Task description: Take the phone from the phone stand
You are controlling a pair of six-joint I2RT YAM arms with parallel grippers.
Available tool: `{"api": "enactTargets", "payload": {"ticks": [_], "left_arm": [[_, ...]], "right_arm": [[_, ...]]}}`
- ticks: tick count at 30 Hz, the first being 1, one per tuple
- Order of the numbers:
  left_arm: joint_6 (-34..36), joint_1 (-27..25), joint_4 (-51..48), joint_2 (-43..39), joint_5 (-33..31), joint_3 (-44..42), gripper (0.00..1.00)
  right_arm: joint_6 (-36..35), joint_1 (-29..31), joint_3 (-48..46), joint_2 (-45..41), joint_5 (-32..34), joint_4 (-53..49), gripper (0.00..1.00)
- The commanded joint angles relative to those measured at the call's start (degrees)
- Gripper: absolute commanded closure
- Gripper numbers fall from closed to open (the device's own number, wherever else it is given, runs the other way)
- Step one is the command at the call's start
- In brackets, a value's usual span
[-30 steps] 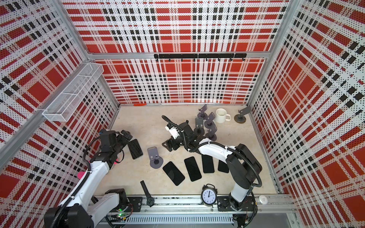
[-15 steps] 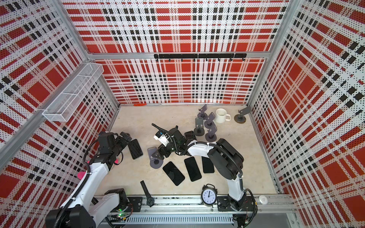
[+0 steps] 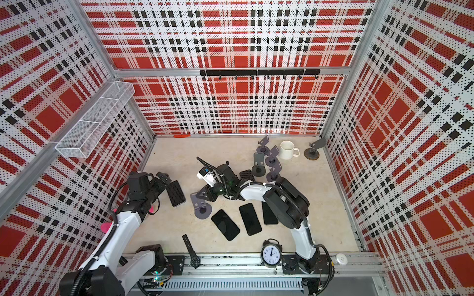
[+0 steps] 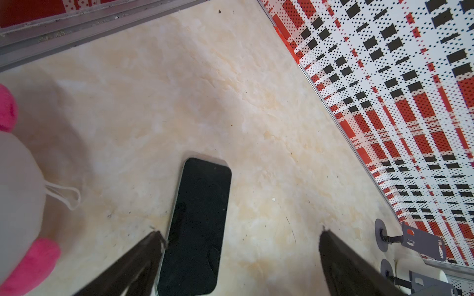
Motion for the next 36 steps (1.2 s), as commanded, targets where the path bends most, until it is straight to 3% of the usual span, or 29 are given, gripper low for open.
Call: {"api": "enactTargets", "payload": {"ticks": [1,9,12,16,20,28,36], "left_arm": [[1.1,0.69,0.68,-1.15,0.67,-0.4,0.02],[0.93,0.89,0.68,-1.32,1.77,0.12,0.02],[0.58,0.8,0.77,-1.41,2.33,0.14,0.02],[0.05,0.81,0.8,-1.2,3.71,0.04,0.02],[-0.89,0.81,1.29,-1.5,4.6,-0.5,0.02],[-2.81,0.39,3.4,-3.29,7.44,-2.81,0.02],[-4.51,-1.54,4.95,-4.96,6.56,-4.53,0.02]], "right_arm": [[-0.03,0.33,0.73,-0.22,0.79,1.32,0.95],[6.77,-2.59,-1.89,-3.34,1.2,8.62,0.99],[7.63,-6.45,-2.25,-5.28,7.14,7.62,0.99],[7.12,-11.84,-0.95,-6.91,22.19,1.25,1.0],[7.82,-16.27,0.12,-6.8,29.24,2.45,0.99],[7.64,-21.85,9.19,0.8,36.62,4.12,1.0],[6.46,-23.57,14.42,6.61,42.41,4.04,1.0]]}}
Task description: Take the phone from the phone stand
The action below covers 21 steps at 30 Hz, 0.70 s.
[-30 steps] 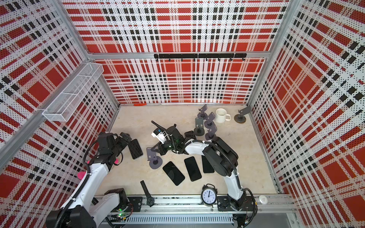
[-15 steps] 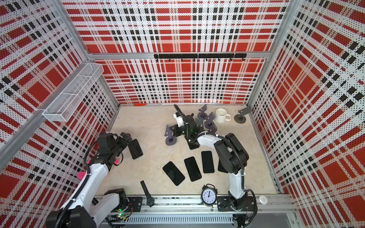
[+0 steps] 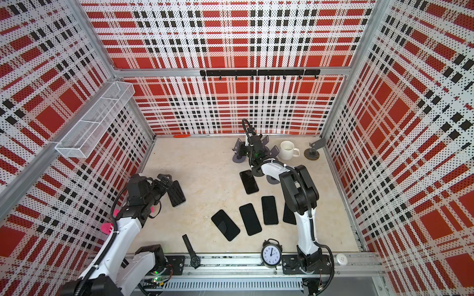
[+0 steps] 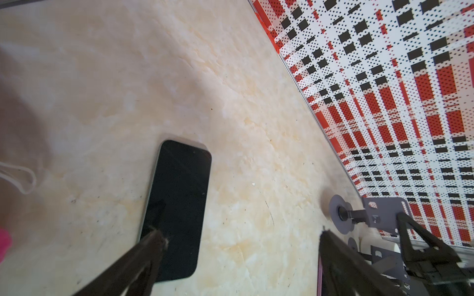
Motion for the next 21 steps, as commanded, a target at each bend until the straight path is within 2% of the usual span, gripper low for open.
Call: {"api": "enactTargets", "payload": {"ticks": [1,6,17,21], "left_arm": [[-1.0,-0.95,2.33,-0.61,0.38,-0.78,0.02],[-1.35,-2.4,3.26,0.24,-0.06,-0.79,0.02],[-0.66,-3.24,3.54,1.77,-0.78,-1.02,0.02],[-0.65,-3.27,3.53,2.03,-0.58,-0.72,0.02]], "right_arm": [[-0.86,-0.69,2.57,2.23,3.9,1.18,1.0],[-1.14,-1.02,5.95,4.64,5.22,-2.69,1.0],[-1.4,-1.37,5.69,5.13,6.47,-2.56,0.96],[-0.52,-1.59,6.55,5.75,5.98,-3.23,0.84]]}}
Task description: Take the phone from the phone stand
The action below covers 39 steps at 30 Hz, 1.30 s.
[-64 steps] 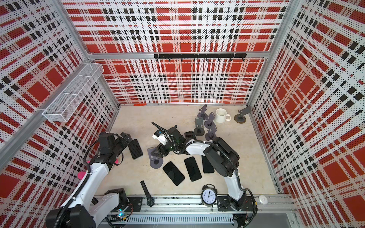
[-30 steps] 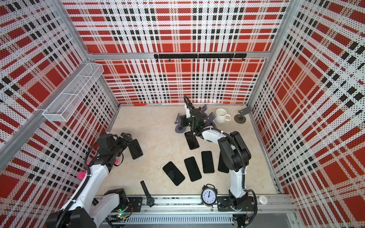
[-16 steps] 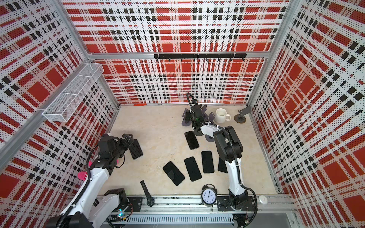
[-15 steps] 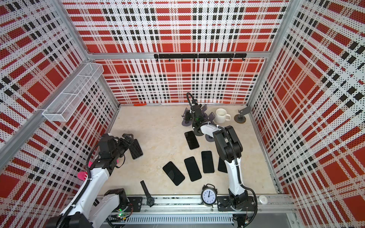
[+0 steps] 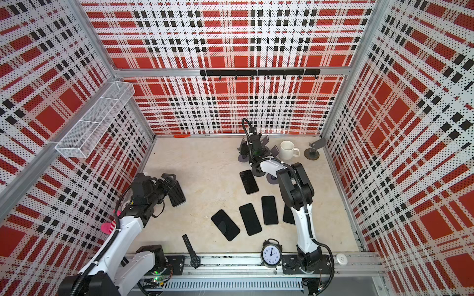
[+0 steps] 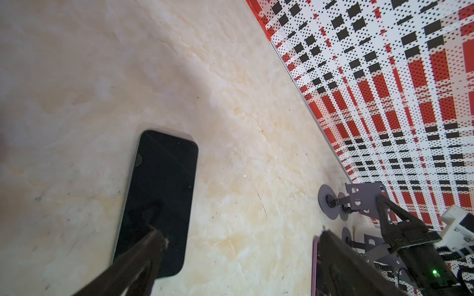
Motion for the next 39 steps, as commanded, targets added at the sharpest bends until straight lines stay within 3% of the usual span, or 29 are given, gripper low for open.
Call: {"api": "enactTargets", "payload": {"ticks": [1,3,11,14,25,29,31,37,39], "left_arm": [[0.64,-0.32,1.21,0.24,-0.39,-0.19,0.02],[0.72,-0.32,1.21,0.27,-0.59,-0.27,0.02],[0.47,-0.29,1.69,0.79,-0.54,-0.51,0.02],[0.12,-0.55,2.09,0.99,-0.83,-0.41,0.02],[1.9,-6.59,2.09,3.42,-8.24,4.5,0.02],[5.1,-10.58,-0.62,6.76,-16.08,9.28,0.02],[6.45,-12.58,-2.58,9.42,-19.48,12.48,0.02],[10.74,-22.23,-1.96,11.68,-35.94,16.47,0.02],[14.58,-24.78,1.98,12.71,-39.77,16.69,0.02]], "right_arm": [[0.48,-0.52,1.63,1.42,0.11,0.18,0.81],[0.43,-0.56,1.59,1.17,0.17,0.18,0.75],[-1.06,-0.72,1.34,-0.55,1.24,-0.97,0.69],[-1.56,-0.7,1.12,-1.92,0.91,-1.17,0.63],[-3.89,-0.67,-1.25,-9.57,0.48,-0.48,0.41],[-4.6,-0.68,-7.22,-15.51,2.7,3.65,0.29],[-4.42,-0.68,-13.74,-20.06,4.62,8.07,0.0],[-5.96,-0.7,-30.9,-33.73,8.84,17.29,0.0],[-7.17,-0.82,-37.87,-39.75,13.1,20.93,0.0]]}}
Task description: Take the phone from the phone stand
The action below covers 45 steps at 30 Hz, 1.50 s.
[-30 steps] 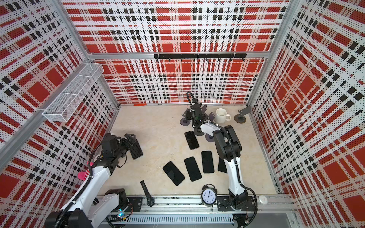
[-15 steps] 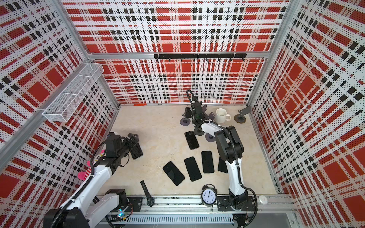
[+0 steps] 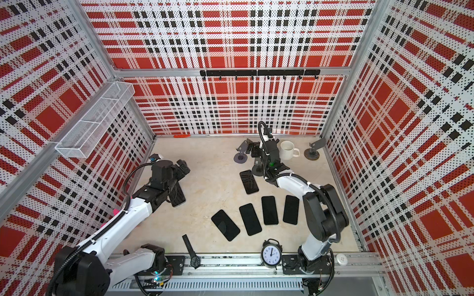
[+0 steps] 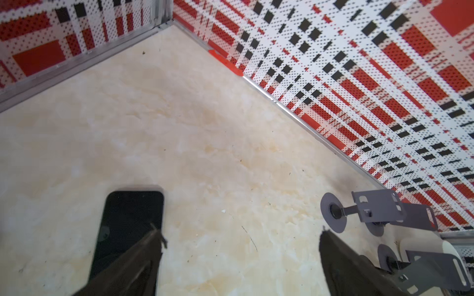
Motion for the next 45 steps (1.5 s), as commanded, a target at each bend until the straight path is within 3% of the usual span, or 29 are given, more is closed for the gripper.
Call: {"api": "enactTargets", "payload": {"ticks": [1,5,7,9,13,16,20,24,29,33,35,36,38,40,42,44,45], "left_arm": [[6.7,-3.73,4.18,1.75,-11.18,1.4,0.02],[15.31,-9.85,12.14,4.38,-15.42,1.09,0.02],[18.25,-11.75,16.75,5.52,-17.88,-0.24,0.02],[25.53,-12.06,22.15,6.55,-17.49,-2.17,0.02],[31.16,-11.74,34.29,3.3,-15.8,-9.46,0.02],[34.66,-8.78,44.24,0.02,-13.82,-16.54,0.02],[35.83,0.84,50.54,-2.09,-6.42,-22.52,0.02],[38.26,9.73,62.07,-0.68,2.56,-29.54,0.02],[45.81,11.35,73.31,5.57,8.76,-34.65,0.02],[43.86,13.78,82.54,11.04,14.23,-37.12,0.02],[42.44,14.86,88.37,15.12,15.03,-37.52,0.02],[41.97,15.16,88.84,16.74,14.65,-36.94,0.02],[41.18,16.07,88.62,19.56,15.48,-35.49,0.02],[40.07,17.34,88.68,21.61,16.25,-34.47,0.02],[38.72,18.57,88.37,23.67,17.51,-33.46,0.02],[37.99,19.21,89.78,25.12,18.31,-33.09,0.02],[37.61,19.48,89.46,25.03,18.03,-32.97,0.02]], "right_arm": [[-2.49,-0.48,-9.98,-8.99,7.21,10.82,0.0],[-7.56,-0.85,-25.0,-20.64,9.81,21.42,0.0],[-9.83,-0.91,-28.52,-25.69,12.82,18.49,0.0],[-10.71,-1.45,-31.75,-30.28,18.14,14.54,0.0],[-8.3,-5.01,-37.98,-38.25,22.19,7.14,0.0],[-8.41,-8.85,-43.36,-42.97,21.49,4.41,0.0],[-13.59,-12.47,-50.04,-45.2,21.55,10.57,0.0],[-19.23,-16.23,-55.68,-38.23,13.95,26.8,0.0],[-21.33,-17.45,-54.03,-24.07,6.74,37.76,0.0],[-20.61,-19.09,-49.43,-14.65,4.65,42.82,0.0],[-18.03,-20.07,-45.11,-13.4,0.29,35.41,0.0],[-18.59,-20.2,-44.51,-10.83,-2.02,38.53,0.0],[-16.97,-20.68,-43.48,-5.51,-0.49,39.48,0.0],[-17.09,-21.32,-45.12,0.83,-0.49,51.35,0.0],[-15.92,-21.33,-43.86,-3.17,-0.64,41.5,0.0],[-16.27,-21.35,-43.91,-0.2,0.42,47.34,0.0],[-15.52,-21.41,-43.42,-1.49,0.49,43.83,0.0]]}}
